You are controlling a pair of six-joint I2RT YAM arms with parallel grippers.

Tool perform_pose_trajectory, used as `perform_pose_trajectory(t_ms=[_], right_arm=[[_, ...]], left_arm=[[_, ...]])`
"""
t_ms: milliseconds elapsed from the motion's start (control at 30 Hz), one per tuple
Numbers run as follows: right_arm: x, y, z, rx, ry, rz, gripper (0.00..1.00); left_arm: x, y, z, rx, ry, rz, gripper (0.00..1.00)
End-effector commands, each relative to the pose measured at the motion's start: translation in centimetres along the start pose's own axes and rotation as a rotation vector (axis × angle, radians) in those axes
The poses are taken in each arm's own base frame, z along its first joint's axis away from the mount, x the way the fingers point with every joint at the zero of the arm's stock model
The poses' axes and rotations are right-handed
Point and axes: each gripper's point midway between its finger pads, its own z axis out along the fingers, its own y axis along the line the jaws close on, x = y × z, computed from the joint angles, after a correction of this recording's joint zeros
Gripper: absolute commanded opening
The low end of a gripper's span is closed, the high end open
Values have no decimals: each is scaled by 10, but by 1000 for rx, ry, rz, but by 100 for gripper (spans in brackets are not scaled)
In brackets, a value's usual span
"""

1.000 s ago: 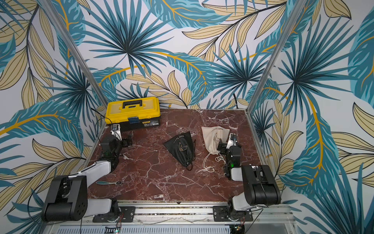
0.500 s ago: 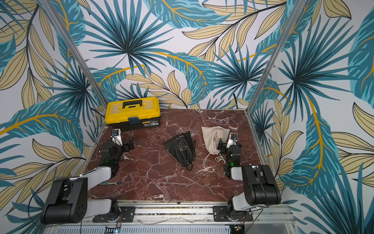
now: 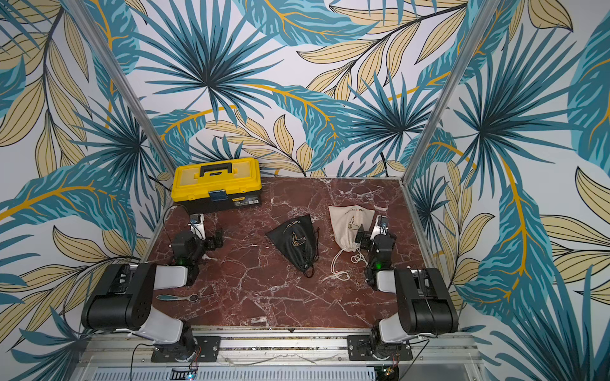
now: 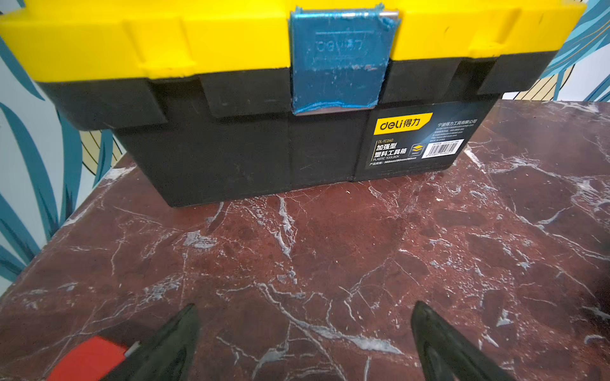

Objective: Pack away hair dryers
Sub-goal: Reset both arms

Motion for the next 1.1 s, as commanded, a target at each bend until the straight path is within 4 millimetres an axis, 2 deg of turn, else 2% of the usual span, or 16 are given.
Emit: perform_pose_trajectory(t_ms=[0,1067], right_arm=[[1,-2,1,19,8,11,99],[1,1,2,15,17,-5,100]], left_arm=[[-19,2,1,-3,-59,-2,100],[-20,2,0,-2,-60,0,100]])
